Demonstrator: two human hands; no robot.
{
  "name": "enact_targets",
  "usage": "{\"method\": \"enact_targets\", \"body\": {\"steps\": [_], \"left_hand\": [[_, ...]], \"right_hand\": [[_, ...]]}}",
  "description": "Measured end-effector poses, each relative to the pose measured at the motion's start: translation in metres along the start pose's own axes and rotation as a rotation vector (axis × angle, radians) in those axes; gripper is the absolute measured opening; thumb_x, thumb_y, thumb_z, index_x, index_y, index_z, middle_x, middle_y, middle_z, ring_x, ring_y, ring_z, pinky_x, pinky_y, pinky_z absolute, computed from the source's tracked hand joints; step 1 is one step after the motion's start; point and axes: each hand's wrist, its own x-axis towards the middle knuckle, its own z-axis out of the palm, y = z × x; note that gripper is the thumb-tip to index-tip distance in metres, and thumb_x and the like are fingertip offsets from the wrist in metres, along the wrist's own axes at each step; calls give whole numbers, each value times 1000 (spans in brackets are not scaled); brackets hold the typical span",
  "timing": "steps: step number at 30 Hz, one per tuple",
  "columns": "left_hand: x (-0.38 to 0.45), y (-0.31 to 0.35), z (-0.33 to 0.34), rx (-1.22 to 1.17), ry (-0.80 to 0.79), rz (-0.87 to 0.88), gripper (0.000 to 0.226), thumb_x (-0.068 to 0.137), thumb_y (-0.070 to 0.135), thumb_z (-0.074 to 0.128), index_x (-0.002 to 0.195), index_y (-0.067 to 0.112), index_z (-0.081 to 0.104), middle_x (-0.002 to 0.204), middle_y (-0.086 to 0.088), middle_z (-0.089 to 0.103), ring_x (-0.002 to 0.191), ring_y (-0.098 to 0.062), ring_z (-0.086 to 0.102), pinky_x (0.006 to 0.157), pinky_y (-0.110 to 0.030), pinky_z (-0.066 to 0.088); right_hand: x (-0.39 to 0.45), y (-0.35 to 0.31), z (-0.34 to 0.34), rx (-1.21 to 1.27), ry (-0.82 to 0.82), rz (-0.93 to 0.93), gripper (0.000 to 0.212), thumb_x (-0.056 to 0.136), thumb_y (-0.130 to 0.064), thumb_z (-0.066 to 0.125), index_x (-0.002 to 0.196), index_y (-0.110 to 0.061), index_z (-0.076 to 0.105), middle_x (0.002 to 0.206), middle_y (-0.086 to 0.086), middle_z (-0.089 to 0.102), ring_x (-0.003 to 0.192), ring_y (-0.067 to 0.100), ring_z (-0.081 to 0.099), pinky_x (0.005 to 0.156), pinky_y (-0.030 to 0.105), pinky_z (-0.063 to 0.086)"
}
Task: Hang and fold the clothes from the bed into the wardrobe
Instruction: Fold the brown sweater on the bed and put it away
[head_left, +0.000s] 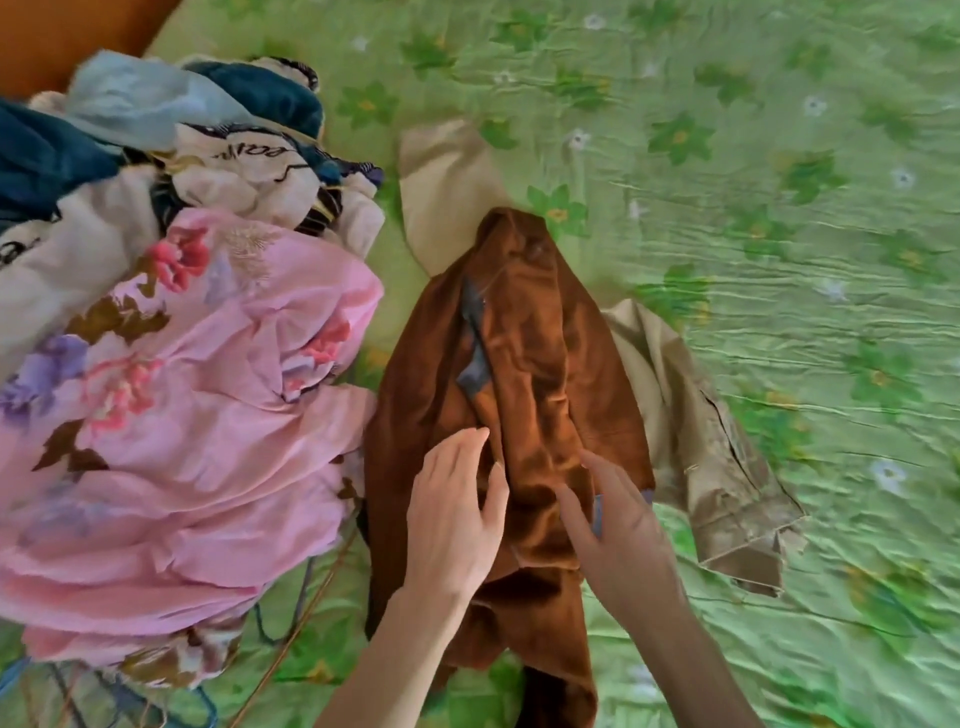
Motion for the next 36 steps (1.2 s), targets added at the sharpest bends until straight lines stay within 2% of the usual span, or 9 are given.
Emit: {"method": "enact_targets", "body": {"steps": [6, 10, 12, 17, 22, 25, 30, 33, 36], "left_hand": [[73, -23, 48, -78, -150, -386, 59, 106, 47, 49, 155, 14, 40, 145, -6, 56, 129, -24, 58, 108, -39, 51], [103, -25, 54, -245, -201, -548, 32, 104, 25, 61, 131, 10, 52, 119, -10, 67, 111, -29, 66, 93, -34, 51], [104, -16, 42, -261, -239, -499, 6, 104, 20, 57, 106, 15, 54, 96, -2, 64, 96, -26, 66, 80, -30, 46], [64, 34, -21, -337, -209, -317, 31, 97, 14, 63, 82, 28, 40, 65, 13, 48, 57, -2, 51, 59, -15, 38], [5, 82, -93, -413, -284, -165, 21, 96, 14, 67, 90, 31, 56, 71, 10, 61, 61, -11, 55, 59, -21, 43], [-22, 112, -140, -411, -247, -100, 32, 92, 10, 68, 87, 39, 56, 71, 15, 59, 64, -12, 54, 59, -18, 40], [-49, 137, -217, -432, -202, 1, 20, 88, 12, 65, 87, 31, 64, 78, 12, 61, 71, -13, 57, 61, -19, 41], [-64, 145, -257, -431, -181, 54, 11, 86, 18, 60, 90, 28, 61, 83, 13, 57, 77, -13, 55, 66, -16, 40], [-73, 147, -296, -462, -151, 79, 6, 85, 21, 52, 90, 21, 55, 83, 17, 47, 74, -8, 47, 69, -15, 35]], "right_hand": [[38, 3, 47, -31, -48, -47, 45, 104, -45, 53, 147, -33, 49, 142, -18, 55, 124, 3, 57, 93, 18, 38], [28, 8, 45, -24, -77, -67, 46, 103, -49, 51, 147, -38, 46, 136, -23, 55, 109, 1, 63, 89, 21, 50], [20, 7, 37, -41, -104, -54, 46, 104, -50, 50, 148, -39, 44, 134, -26, 53, 111, -2, 60, 88, 18, 45], [11, -14, 8, 37, -95, -48, 43, 106, -36, 46, 149, -37, 46, 141, -23, 52, 119, 2, 62, 97, 23, 50], [10, -60, -33, 113, 1, -147, 47, 105, -20, 50, 148, -39, 45, 139, -25, 54, 127, 1, 56, 106, 30, 49], [9, -84, -58, 128, -31, -217, 61, 104, -14, 53, 155, -43, 34, 144, -17, 53, 130, 5, 53, 103, 31, 48], [-7, -129, -97, -219, -85, -394, 85, 89, -8, 66, 160, -41, 31, 124, -1, 44, 114, 23, 46, 88, 35, 48], [-16, -156, -114, -343, -119, -630, 68, 83, -25, 75, 145, -38, 50, 125, 3, 42, 113, 26, 44, 94, 40, 47], [-29, -172, -127, -196, -249, -827, 42, 70, -13, 70, 111, -19, 62, 118, 2, 55, 106, 24, 55, 90, 42, 47]]}}
